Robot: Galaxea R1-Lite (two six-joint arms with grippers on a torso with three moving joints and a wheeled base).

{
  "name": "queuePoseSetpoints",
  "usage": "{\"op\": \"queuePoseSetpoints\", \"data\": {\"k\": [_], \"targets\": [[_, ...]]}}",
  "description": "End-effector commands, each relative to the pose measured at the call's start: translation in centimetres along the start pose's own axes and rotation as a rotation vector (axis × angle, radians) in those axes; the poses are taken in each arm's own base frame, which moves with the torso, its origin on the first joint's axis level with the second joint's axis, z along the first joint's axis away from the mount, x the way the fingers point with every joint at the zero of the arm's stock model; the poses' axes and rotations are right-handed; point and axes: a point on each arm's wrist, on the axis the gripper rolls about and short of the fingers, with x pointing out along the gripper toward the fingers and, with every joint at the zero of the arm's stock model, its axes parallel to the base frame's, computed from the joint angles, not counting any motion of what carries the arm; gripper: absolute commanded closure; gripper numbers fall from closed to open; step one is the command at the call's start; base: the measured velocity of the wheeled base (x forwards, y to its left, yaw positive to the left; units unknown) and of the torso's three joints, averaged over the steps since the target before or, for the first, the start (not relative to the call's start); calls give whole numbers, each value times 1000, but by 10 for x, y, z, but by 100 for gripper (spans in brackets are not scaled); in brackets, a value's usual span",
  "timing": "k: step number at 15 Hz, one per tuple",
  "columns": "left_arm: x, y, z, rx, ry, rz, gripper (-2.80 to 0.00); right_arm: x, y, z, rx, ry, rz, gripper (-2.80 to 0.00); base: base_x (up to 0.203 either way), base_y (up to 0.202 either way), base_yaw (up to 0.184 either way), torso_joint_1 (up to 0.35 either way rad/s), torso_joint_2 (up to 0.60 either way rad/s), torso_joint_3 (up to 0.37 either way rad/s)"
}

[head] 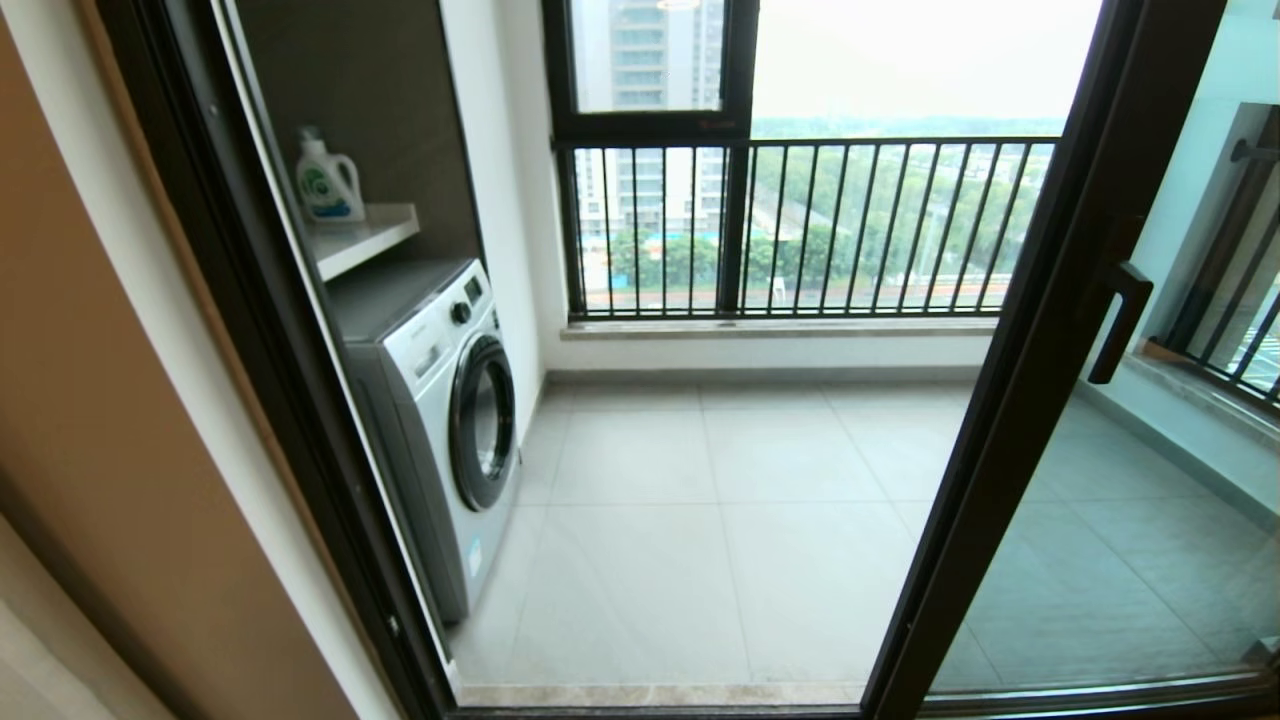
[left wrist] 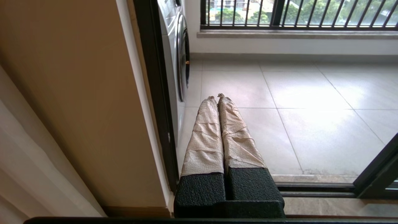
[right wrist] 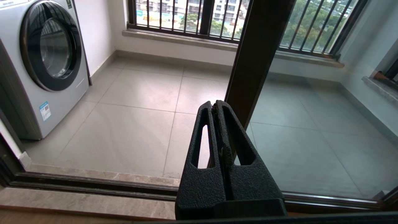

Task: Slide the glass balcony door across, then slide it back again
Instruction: Close the slid door

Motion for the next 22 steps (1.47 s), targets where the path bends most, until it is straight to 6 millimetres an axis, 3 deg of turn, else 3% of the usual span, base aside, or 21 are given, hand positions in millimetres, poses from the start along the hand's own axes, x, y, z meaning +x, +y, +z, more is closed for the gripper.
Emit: {"op": "queuePoseSetpoints", "data": {"k": [1, 4, 6, 7, 9, 11, 15, 16, 19, 22], "targets": [[0, 0, 0, 0, 1, 1, 0, 1, 1, -4, -12, 12, 5, 0, 0, 0, 0, 0, 0, 0], [0, 0, 0, 0, 1, -1, 0, -1, -1, 8, -5, -22, 8, 0, 0, 0, 0, 0, 0, 0], [0, 0, 0, 0, 1, 1, 0, 0, -8, 52, 40, -59, 25, 0, 0, 0, 0, 0, 0, 0], [0, 0, 0, 0, 1, 1, 0, 9, -12, 74, 64, -27, 34, 0, 0, 0, 0, 0, 0, 0], [0, 0, 0, 0, 1, 1, 0, 42, -22, 116, 130, 63, 40, 0, 0, 0, 0, 0, 0, 0], [0, 0, 0, 0, 1, 1, 0, 90, -32, 155, 185, 134, 30, 0, 0, 0, 0, 0, 0, 0], [0, 0, 0, 0, 1, 1, 0, 191, -48, 204, 218, 219, -53, 0, 0, 0, 0, 0, 0, 0], [0, 0, 0, 0, 1, 1, 0, 210, -52, 214, 197, 242, -105, 0, 0, 0, 0, 0, 0, 0], [0, 0, 0, 0, 1, -1, 0, 257, -48, 217, 132, 342, -223, 0, 0, 0, 0, 0, 0, 0], [0, 0, 0, 0, 1, 1, 0, 265, -50, 200, 106, 439, -277, 0, 0, 0, 0, 0, 0, 0]]}}
